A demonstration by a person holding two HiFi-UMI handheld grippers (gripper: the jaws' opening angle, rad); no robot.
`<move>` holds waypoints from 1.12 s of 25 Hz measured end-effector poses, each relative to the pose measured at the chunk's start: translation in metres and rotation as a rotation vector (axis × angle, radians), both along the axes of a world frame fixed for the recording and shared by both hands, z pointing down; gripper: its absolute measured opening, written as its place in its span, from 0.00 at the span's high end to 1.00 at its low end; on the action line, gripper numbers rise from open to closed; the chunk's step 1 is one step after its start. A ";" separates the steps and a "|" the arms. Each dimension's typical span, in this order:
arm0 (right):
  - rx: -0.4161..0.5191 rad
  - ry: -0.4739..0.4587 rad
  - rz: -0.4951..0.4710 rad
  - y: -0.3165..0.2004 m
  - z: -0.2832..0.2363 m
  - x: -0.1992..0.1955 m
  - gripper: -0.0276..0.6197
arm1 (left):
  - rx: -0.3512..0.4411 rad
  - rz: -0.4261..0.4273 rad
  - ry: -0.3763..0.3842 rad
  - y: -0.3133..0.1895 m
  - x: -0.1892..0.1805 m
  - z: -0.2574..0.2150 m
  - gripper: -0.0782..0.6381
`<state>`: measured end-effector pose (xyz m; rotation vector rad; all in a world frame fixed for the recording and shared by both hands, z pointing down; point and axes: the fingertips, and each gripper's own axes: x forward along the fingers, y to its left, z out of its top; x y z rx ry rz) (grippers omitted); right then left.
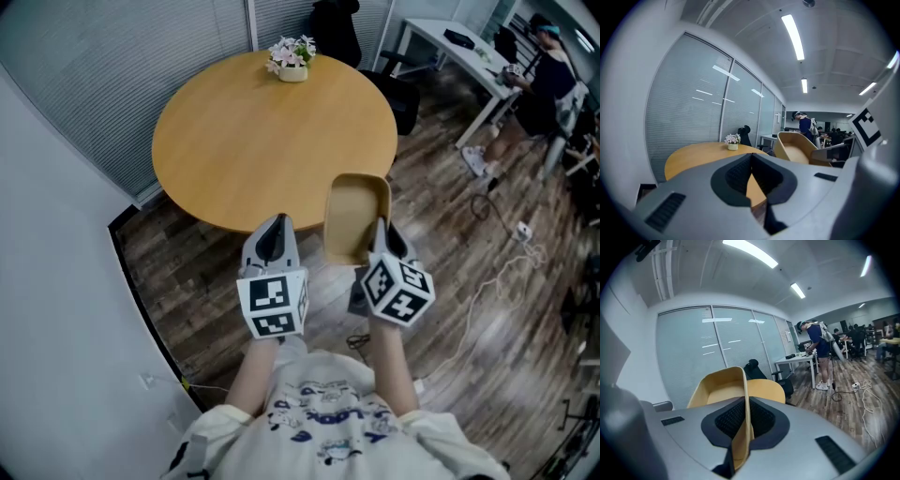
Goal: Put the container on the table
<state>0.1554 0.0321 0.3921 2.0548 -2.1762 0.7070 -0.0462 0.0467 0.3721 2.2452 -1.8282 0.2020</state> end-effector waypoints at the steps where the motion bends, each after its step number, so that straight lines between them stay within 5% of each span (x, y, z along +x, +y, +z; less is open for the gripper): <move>1: 0.001 0.000 0.000 -0.009 -0.001 -0.002 0.93 | -0.004 -0.001 0.004 -0.009 -0.003 0.000 0.89; 15: -0.016 -0.009 0.021 -0.131 0.003 -0.025 0.93 | -0.005 0.026 0.001 -0.137 -0.024 -0.001 0.89; 28: -0.074 -0.002 0.029 -0.189 0.027 -0.028 0.93 | -0.065 0.011 0.005 -0.193 -0.034 0.026 0.89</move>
